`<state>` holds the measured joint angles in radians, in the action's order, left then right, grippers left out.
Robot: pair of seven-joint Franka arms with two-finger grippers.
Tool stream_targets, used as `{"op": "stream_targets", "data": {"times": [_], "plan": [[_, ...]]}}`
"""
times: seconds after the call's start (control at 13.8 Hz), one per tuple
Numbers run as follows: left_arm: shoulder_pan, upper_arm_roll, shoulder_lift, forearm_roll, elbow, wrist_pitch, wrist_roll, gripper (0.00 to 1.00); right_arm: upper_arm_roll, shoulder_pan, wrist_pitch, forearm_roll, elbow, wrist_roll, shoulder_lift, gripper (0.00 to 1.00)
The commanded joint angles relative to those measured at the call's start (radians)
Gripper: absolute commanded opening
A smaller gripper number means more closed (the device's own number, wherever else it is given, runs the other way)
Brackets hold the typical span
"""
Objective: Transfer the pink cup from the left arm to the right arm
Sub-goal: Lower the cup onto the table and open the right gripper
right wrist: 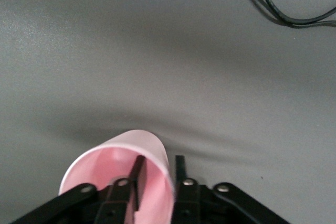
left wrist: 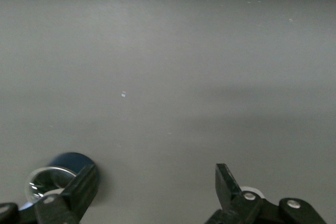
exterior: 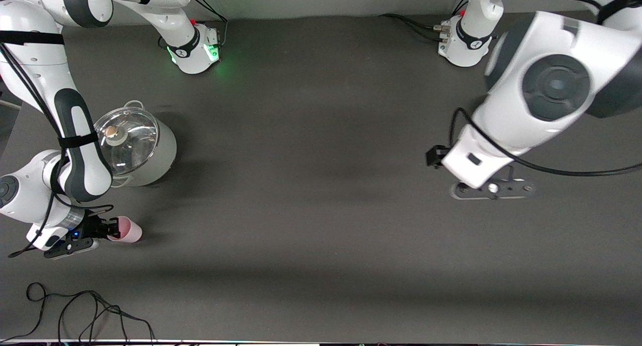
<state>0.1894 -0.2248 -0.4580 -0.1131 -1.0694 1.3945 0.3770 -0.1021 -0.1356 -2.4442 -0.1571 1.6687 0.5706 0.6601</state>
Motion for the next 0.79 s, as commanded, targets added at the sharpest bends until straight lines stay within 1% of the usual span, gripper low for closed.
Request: {"op": "stream_targets", "data": {"times": [0.0,0.07,0.14,0.36,0.43,0.58,0.72], "plan": [[-0.073,-0.004,0.048,-0.005,-0.047,-0.026,-0.078,1.0,-0.001,-0.007,0.06,-0.024,-0.012,0.021,-0.023,0.96],[-0.088,-0.004,0.054,-0.005,-0.049,-0.041,-0.079,1.0,-0.002,-0.005,0.082,-0.022,-0.024,0.021,-0.034,0.97],[-0.106,-0.005,0.058,-0.003,-0.047,-0.067,-0.081,1.0,-0.008,-0.004,0.131,-0.022,-0.039,0.026,-0.048,0.97],[-0.133,-0.005,0.071,0.003,-0.04,-0.117,-0.121,1.0,-0.025,-0.007,0.354,-0.006,-0.118,0.029,-0.114,0.98],[-0.136,-0.002,0.073,0.001,-0.043,-0.136,-0.121,1.0,-0.048,0.005,0.417,-0.006,-0.136,0.022,-0.14,0.98],[-0.149,-0.004,0.071,0.003,-0.041,-0.15,-0.121,1.0,-0.06,0.011,0.505,-0.004,-0.139,0.0,-0.218,0.98],[-0.168,-0.005,0.073,0.004,-0.041,-0.15,-0.122,1.0,-0.057,0.014,0.579,-0.002,-0.141,-0.092,-0.295,0.98]]}}
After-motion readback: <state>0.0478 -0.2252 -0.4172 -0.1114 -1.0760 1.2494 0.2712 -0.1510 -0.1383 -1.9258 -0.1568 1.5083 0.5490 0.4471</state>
